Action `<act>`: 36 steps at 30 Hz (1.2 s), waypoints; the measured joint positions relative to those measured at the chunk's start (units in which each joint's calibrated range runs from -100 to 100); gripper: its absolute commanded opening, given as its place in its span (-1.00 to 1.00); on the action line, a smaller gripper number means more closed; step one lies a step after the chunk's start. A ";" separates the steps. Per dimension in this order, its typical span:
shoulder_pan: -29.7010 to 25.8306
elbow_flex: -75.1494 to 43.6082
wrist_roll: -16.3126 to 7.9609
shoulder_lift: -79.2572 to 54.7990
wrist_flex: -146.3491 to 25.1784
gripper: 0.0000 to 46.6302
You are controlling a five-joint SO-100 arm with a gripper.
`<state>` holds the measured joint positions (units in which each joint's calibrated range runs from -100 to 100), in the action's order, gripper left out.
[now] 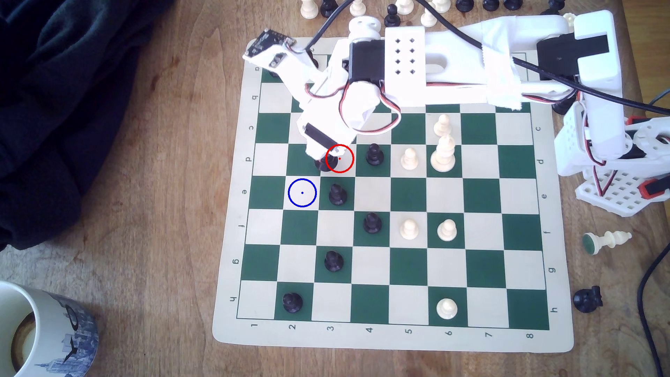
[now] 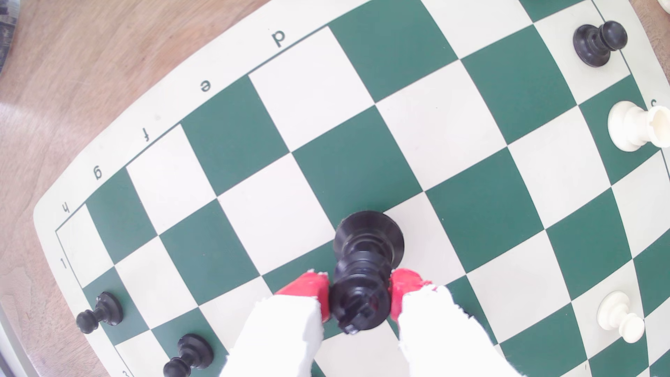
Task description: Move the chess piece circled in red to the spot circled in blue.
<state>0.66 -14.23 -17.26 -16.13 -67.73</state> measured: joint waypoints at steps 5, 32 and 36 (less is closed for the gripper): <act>-0.15 -1.90 1.12 1.09 -0.64 -0.99; -4.35 -7.23 1.61 -4.78 4.30 -0.99; -4.35 -7.23 1.61 -5.53 4.30 -0.99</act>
<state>-3.69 -21.46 -15.65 -21.66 -63.43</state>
